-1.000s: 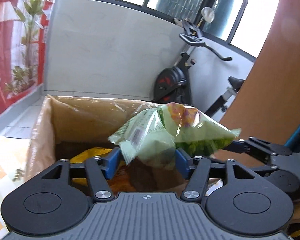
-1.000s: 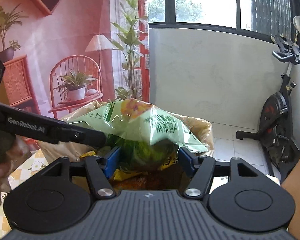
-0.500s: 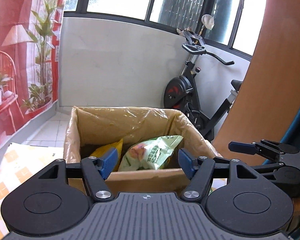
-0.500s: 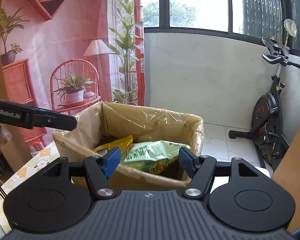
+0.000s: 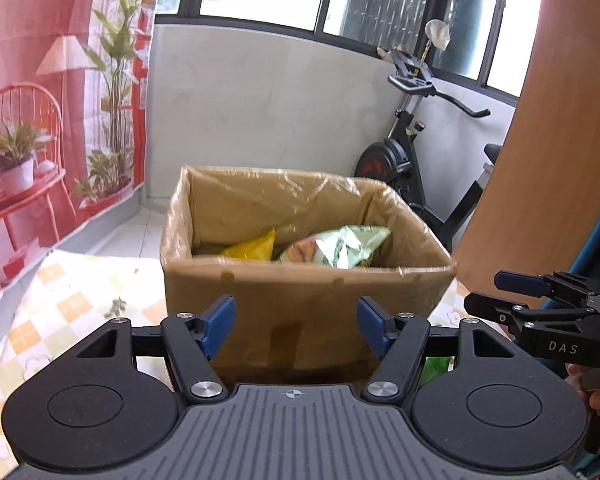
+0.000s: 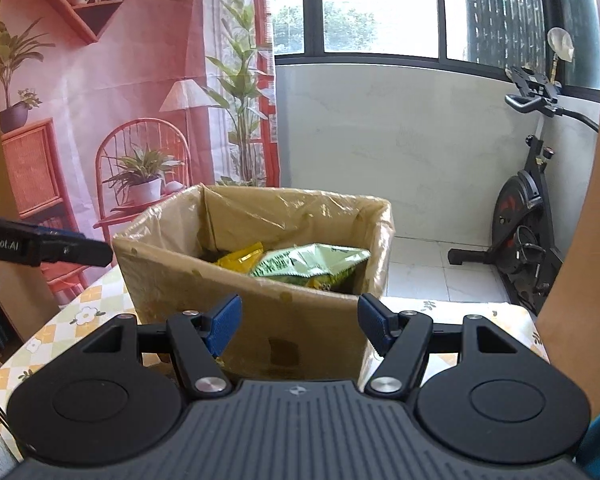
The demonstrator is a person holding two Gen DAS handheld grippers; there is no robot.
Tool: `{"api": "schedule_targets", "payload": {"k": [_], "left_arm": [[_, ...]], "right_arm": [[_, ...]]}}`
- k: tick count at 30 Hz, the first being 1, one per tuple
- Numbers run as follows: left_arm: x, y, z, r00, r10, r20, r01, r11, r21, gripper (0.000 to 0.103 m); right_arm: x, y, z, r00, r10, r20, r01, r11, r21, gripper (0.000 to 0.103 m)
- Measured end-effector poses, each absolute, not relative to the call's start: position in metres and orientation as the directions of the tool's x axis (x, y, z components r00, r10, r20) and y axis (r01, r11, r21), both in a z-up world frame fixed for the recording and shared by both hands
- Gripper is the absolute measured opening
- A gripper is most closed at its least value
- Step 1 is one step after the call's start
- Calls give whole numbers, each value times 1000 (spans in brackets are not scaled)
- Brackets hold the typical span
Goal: Organize snacks
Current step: 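Move the right tool back to the snack pile beside the box, then grasp the green chip bag with the right tool while the left tool approaches the orange bag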
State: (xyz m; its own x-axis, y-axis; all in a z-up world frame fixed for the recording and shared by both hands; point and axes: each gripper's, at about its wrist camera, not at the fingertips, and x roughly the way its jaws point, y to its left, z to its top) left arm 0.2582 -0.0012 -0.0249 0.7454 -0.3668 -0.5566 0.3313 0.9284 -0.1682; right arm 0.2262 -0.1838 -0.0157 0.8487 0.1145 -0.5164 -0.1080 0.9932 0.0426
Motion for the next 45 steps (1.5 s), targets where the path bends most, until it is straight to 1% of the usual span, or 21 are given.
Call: {"api": "schedule_targets", "payload": {"k": [2, 5, 9, 10, 13, 15, 17, 19, 21, 24, 27, 30, 34, 38, 41, 45], "left_arm": [[257, -2, -32, 736, -370, -566, 333, 927, -173, 71], [255, -5, -43, 737, -365, -568, 322, 930, -180, 82], [256, -11, -59, 728, -361, -582, 301, 932, -201, 83], [257, -12, -63, 722, -363, -589, 300, 931, -207, 84], [261, -19, -74, 705, -363, -609, 302, 931, -206, 86], [264, -23, -81, 700, -349, -623, 302, 935, -185, 87], [267, -27, -88, 695, -329, -639, 289, 942, -171, 90], [268, -27, -97, 685, -330, -650, 275, 943, -189, 92], [270, -29, -107, 667, -339, -663, 264, 940, -214, 93], [273, -35, -119, 642, -337, -689, 257, 941, -221, 93], [277, -40, -128, 612, -341, -713, 262, 939, -224, 93], [284, -42, -131, 606, -338, -720, 263, 940, -219, 93], [292, -45, -129, 612, -340, -714, 270, 938, -215, 93], [296, -49, -132, 586, -342, -734, 257, 938, -232, 93], [295, -53, -137, 585, -330, -741, 252, 942, -221, 93], [294, -55, -145, 582, -326, -746, 248, 944, -219, 93]], "right_arm": [[224, -185, -22, 847, 105, -521, -98, 994, 41, 68], [221, -189, -32, 842, 90, -531, -82, 996, 38, 68], [217, -195, -45, 839, 86, -537, -66, 996, 56, 69], [217, -196, -49, 837, 84, -540, -63, 996, 57, 73], [216, -200, -61, 835, 61, -547, -47, 998, 40, 79], [217, -204, -69, 829, 54, -556, -38, 998, 40, 82], [220, -210, -77, 821, 47, -569, -21, 998, 53, 83], [224, -215, -85, 815, 34, -579, 0, 998, 58, 87], [226, -218, -94, 809, 15, -587, 15, 999, 47, 89], [230, -223, -112, 794, 6, -607, 21, 999, 38, 89], [234, -228, -127, 781, 13, -624, 31, 998, 60, 89], [236, -231, -139, 770, 26, -638, 26, 997, 72, 89], [239, -237, -144, 775, 44, -630, 16, 996, 89, 89], [248, -240, -147, 762, 57, -645, 0, 996, 87, 89], [251, -240, -149, 753, 79, -653, -30, 996, 87, 89], [250, -241, -155, 752, 70, -655, -25, 997, 77, 89]]}}
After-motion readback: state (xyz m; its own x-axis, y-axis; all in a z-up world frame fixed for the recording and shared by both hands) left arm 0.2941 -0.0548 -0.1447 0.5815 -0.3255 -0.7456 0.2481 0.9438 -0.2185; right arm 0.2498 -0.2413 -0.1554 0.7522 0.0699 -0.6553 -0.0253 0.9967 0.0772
